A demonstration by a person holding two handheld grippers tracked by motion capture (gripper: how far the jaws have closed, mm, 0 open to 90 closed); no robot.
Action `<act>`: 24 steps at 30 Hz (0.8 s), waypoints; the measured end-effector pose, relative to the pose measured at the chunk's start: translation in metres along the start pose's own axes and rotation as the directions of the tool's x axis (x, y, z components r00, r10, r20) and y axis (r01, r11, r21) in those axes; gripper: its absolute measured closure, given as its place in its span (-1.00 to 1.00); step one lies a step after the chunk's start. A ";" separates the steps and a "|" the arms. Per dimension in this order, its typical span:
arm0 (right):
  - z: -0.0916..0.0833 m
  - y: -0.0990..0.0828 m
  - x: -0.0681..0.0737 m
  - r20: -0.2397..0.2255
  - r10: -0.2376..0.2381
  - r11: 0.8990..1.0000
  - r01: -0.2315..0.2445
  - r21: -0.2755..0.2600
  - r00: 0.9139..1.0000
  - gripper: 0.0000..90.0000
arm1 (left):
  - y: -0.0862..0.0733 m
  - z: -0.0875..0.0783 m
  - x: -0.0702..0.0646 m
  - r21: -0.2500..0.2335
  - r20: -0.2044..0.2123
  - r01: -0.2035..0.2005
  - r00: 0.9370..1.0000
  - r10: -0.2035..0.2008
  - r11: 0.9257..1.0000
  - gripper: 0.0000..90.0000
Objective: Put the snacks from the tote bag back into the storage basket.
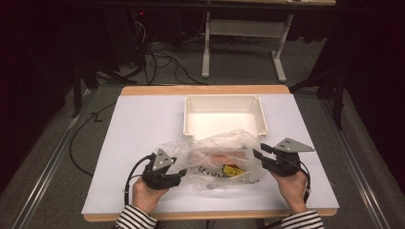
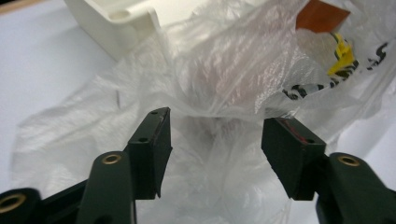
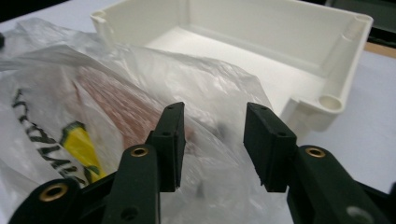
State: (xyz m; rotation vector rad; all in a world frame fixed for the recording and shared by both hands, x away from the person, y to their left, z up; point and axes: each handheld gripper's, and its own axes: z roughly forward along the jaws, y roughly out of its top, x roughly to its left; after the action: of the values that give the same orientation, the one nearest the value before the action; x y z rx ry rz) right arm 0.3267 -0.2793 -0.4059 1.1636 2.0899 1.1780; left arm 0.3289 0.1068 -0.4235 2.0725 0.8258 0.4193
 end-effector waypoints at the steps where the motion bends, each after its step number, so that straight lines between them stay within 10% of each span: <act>1: 0.000 0.002 0.002 -0.010 -0.002 1.000 0.002 -0.003 1.000 0.24 | 0.000 0.000 0.000 0.000 0.000 0.000 1.000 0.000 1.000 -0.09; 11: 0.016 0.004 0.019 -0.073 -0.057 0.998 0.060 0.033 0.996 0.09 | 0.014 0.008 0.014 -0.026 -0.021 0.042 0.999 -0.042 0.999 -0.17; 19: 0.032 0.000 0.023 -0.115 -0.065 0.993 0.076 0.095 0.991 0.06 | 0.019 0.039 0.021 0.050 -0.008 0.046 0.999 -0.046 0.998 -0.13; 24: 0.043 -0.008 0.018 -0.127 -0.040 0.989 0.057 0.134 0.991 0.36 | 0.020 0.047 0.020 0.029 0.038 0.059 0.997 -0.060 0.998 0.30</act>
State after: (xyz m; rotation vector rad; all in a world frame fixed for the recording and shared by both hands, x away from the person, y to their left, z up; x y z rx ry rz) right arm 0.3447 -0.2462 -0.4348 1.1181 2.3120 1.1252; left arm 0.3776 0.0843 -0.4351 2.0703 0.8724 0.3359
